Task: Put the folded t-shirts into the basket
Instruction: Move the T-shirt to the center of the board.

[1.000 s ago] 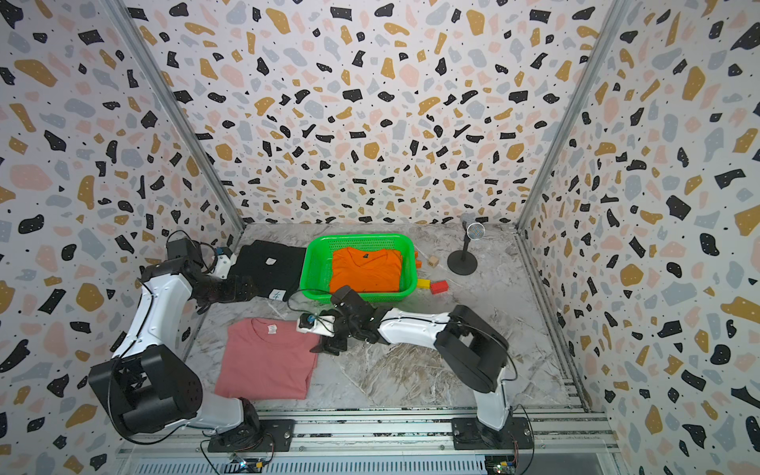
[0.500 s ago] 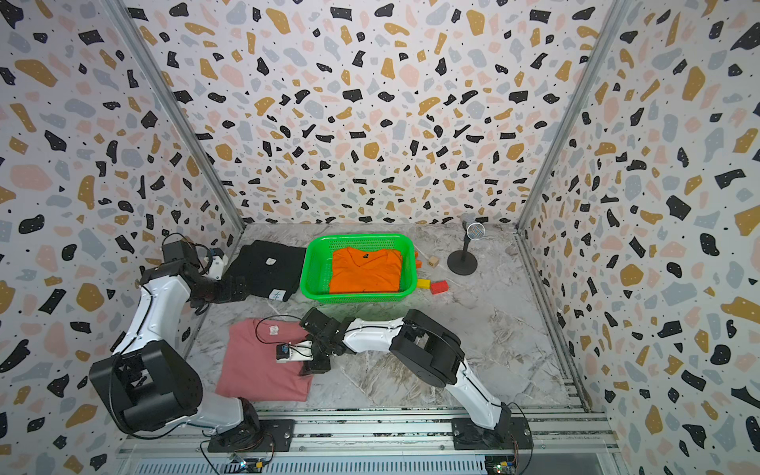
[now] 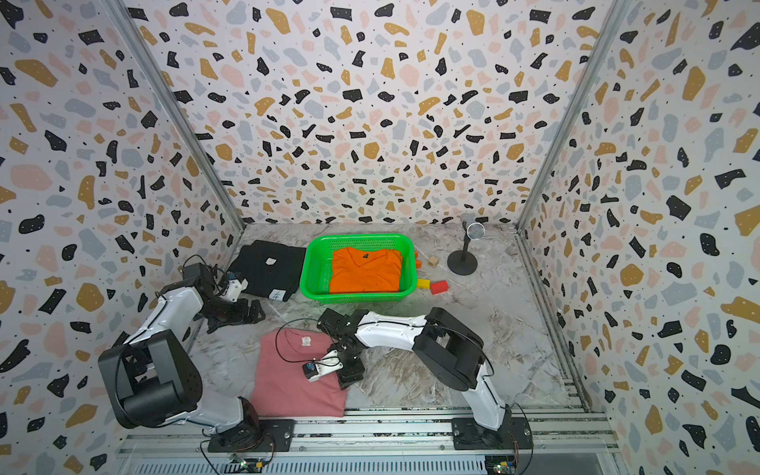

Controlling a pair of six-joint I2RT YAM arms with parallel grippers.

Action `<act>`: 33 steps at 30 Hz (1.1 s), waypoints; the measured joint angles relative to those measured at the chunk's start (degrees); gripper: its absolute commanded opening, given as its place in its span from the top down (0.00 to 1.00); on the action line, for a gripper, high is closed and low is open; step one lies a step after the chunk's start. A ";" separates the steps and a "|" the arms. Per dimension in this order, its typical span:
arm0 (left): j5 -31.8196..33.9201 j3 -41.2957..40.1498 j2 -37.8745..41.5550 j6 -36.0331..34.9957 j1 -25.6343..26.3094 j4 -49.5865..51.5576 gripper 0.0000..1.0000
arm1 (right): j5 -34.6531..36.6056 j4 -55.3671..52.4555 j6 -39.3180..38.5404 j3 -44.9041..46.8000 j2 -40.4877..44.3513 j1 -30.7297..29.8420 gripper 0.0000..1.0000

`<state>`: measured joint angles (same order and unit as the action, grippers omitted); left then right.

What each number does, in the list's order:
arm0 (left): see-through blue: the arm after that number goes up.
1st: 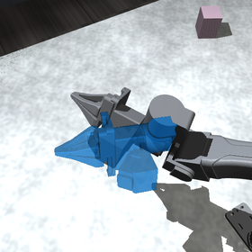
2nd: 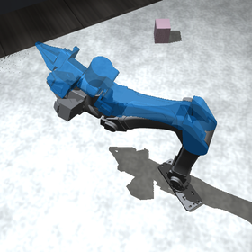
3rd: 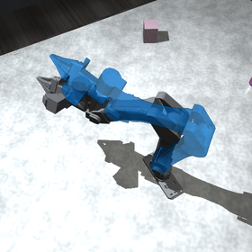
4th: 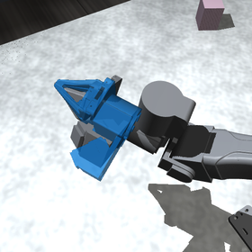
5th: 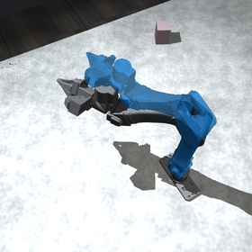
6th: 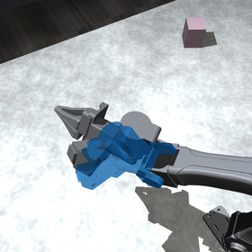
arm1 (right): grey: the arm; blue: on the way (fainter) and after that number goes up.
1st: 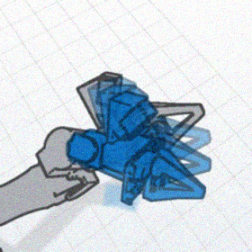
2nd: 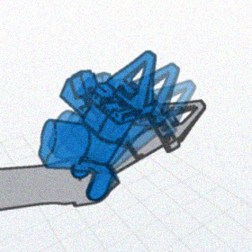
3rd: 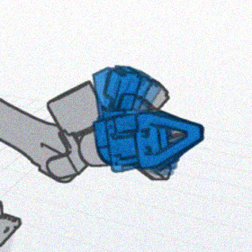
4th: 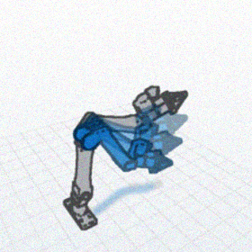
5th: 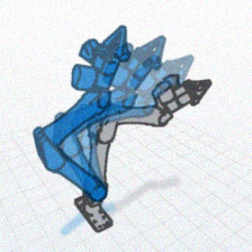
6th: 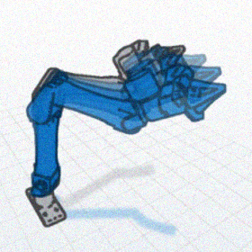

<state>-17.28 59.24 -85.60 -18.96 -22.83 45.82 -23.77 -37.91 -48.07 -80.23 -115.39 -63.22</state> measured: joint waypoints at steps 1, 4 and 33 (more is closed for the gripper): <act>-0.76 -0.04 0.00 -0.87 0.00 -0.07 0.00 | 0.15 -1.07 0.07 0.98 0.87 0.37 0.27; -2.78 -0.52 0.00 -3.04 0.00 0.04 0.00 | 0.24 -3.08 0.46 3.89 3.30 1.95 0.21; -6.54 -3.15 -0.20 -12.39 0.02 1.16 0.00 | -1.46 8.33 4.24 12.81 9.07 7.65 0.26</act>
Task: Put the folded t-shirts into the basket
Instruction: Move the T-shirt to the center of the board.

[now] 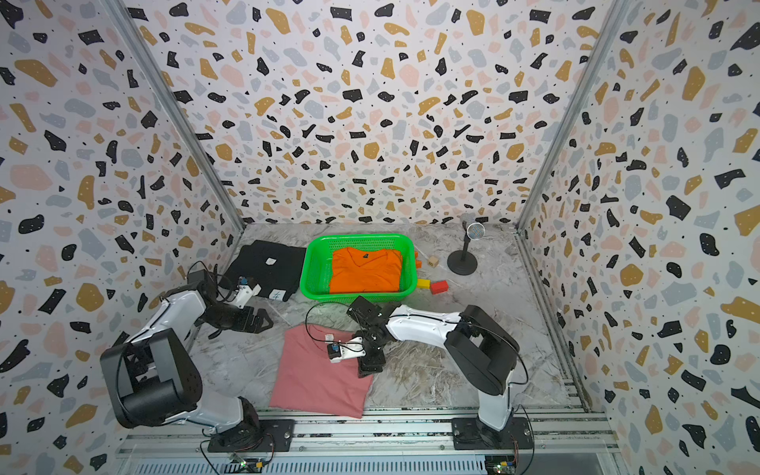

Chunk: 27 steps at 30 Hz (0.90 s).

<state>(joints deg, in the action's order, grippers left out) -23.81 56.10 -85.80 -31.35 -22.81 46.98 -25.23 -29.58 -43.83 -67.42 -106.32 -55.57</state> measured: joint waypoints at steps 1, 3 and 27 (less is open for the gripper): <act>0.17 -0.15 0.00 -0.31 0.00 0.09 0.00 | -0.22 0.35 0.17 0.81 -0.28 0.33 0.24; 0.35 -0.35 0.00 -1.16 0.00 0.50 0.00 | -1.16 1.20 0.31 2.12 0.55 1.27 0.21; -0.83 -5.49 1.31 -13.92 10.99 4.79 0.00 | 8.07 2.84 9.66 14.99 22.43 9.27 0.00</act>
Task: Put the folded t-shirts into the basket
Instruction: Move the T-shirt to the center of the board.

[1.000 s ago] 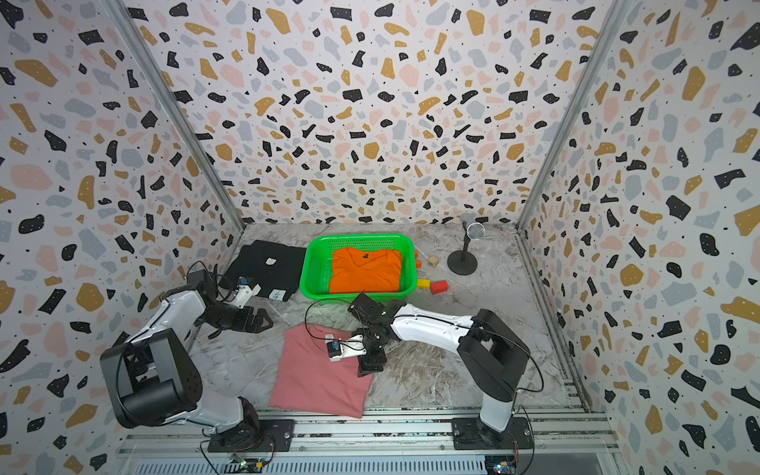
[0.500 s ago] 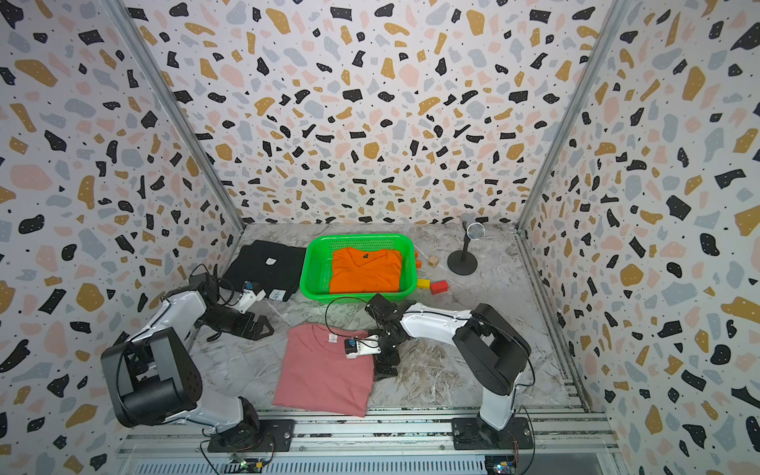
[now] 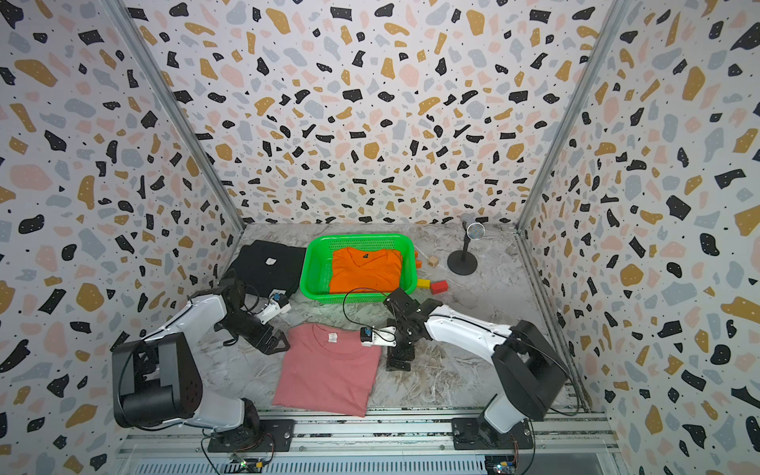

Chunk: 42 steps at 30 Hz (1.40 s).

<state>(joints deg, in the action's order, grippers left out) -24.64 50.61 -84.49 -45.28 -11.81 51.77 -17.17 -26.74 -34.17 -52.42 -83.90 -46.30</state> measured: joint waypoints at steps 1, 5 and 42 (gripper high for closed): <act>0.02 0.00 0.00 0.07 0.00 -0.15 0.00 | 3.02 3.67 4.02 2.05 3.41 0.00 0.00; 0.02 -0.50 0.09 -0.04 0.04 -1.38 0.00 | 18.40 11.72 22.01 8.15 14.97 0.07 0.07; 4.57 -3.39 1.03 -12.39 -0.35 -3.30 0.00 | -17.77 14.32 71.93 0.22 -13.00 6.36 0.65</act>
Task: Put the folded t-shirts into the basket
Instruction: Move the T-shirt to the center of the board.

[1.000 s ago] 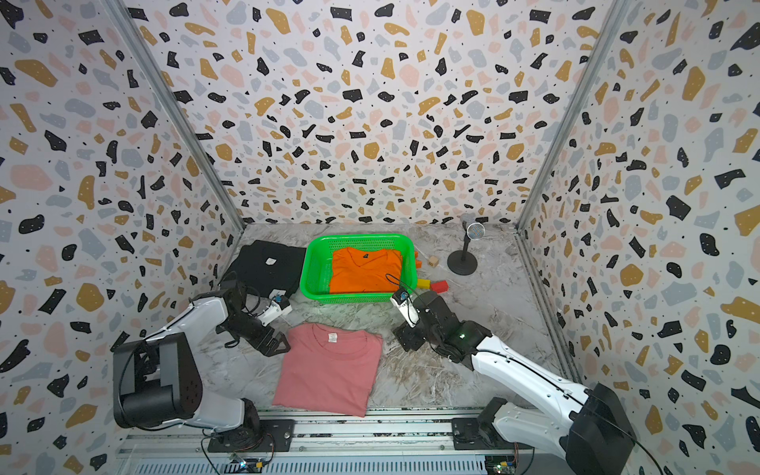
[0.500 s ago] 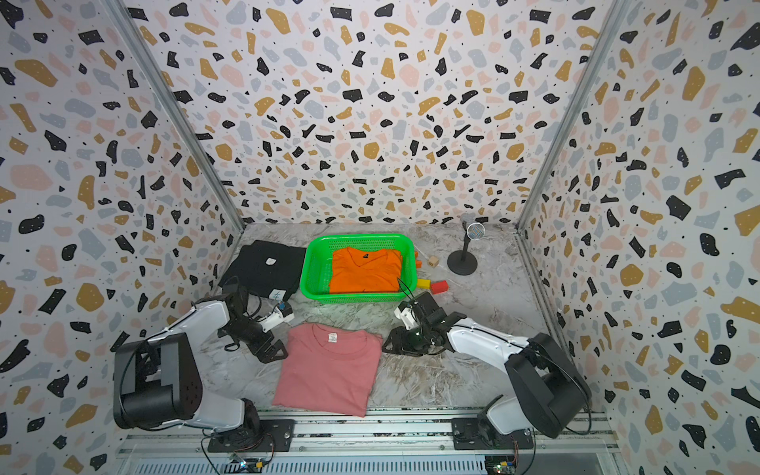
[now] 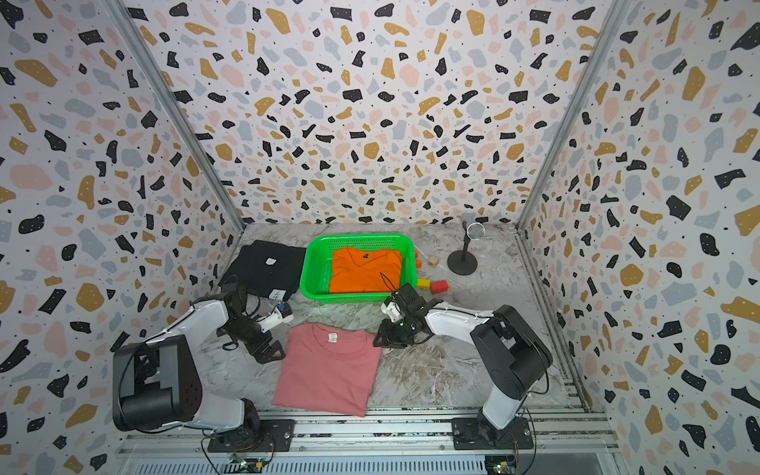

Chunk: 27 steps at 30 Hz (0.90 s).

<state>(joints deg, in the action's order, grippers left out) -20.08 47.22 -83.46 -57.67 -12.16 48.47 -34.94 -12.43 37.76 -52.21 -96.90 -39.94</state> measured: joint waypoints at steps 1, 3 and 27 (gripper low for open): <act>0.02 0.22 0.00 0.00 -0.15 0.02 0.00 | 0.02 -0.09 -0.46 -0.35 -0.57 -0.22 0.66; 0.02 0.48 0.00 0.04 -0.39 0.00 0.00 | 0.00 -0.20 -1.16 -0.94 -1.97 -0.31 0.70; 1.79 0.96 1.18 0.17 -0.55 1.49 0.00 | 6.51 -11.50 -8.76 -0.22 1.20 0.61 1.00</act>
<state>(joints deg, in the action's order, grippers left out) -18.28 48.18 -82.28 -57.49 -12.71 49.95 -28.42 -23.92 28.99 -52.42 -95.70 -39.33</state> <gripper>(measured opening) 0.998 0.044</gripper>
